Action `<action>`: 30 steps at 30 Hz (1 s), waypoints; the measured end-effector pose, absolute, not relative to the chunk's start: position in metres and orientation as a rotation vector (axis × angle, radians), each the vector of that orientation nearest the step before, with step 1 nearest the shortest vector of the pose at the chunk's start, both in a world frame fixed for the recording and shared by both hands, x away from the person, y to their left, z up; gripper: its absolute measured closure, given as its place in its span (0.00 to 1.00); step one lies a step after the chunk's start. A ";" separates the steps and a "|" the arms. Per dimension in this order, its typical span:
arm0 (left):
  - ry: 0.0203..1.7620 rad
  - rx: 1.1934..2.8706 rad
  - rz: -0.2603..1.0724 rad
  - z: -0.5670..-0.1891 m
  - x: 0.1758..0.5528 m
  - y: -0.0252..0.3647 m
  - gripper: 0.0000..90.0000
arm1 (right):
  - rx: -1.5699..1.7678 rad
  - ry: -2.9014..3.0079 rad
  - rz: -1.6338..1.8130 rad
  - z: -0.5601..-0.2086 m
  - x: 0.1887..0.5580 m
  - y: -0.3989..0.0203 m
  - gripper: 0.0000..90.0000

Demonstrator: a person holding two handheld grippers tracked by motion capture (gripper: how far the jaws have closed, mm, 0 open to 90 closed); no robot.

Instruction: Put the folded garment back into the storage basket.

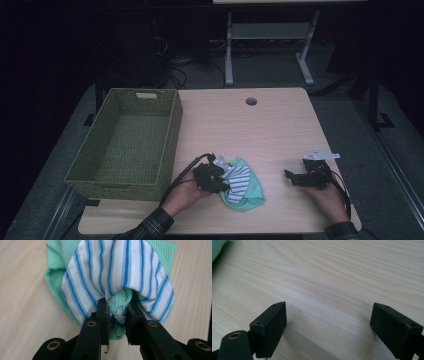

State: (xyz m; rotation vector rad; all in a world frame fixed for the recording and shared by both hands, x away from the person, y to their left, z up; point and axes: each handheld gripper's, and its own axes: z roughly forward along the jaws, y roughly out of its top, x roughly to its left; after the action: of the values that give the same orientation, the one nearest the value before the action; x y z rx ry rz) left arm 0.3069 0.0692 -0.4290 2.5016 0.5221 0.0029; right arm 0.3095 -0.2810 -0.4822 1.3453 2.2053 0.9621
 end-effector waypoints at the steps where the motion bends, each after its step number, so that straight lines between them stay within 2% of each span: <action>1: 0.524 2.498 -0.001 -0.427 0.307 0.070 0.84 | 1.346 2.205 0.962 -0.482 0.309 -0.281 0.15; 30: 0.553 2.396 -0.002 -0.374 0.320 0.089 0.84 | 1.349 2.203 0.960 -0.482 0.309 -0.281 0.15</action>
State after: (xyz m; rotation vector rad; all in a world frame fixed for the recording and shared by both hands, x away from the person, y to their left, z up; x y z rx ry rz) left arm 0.3204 0.0895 -0.3742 2.3956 0.5529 -0.0019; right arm 0.3095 -0.2811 -0.4821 1.3492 2.2027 0.9597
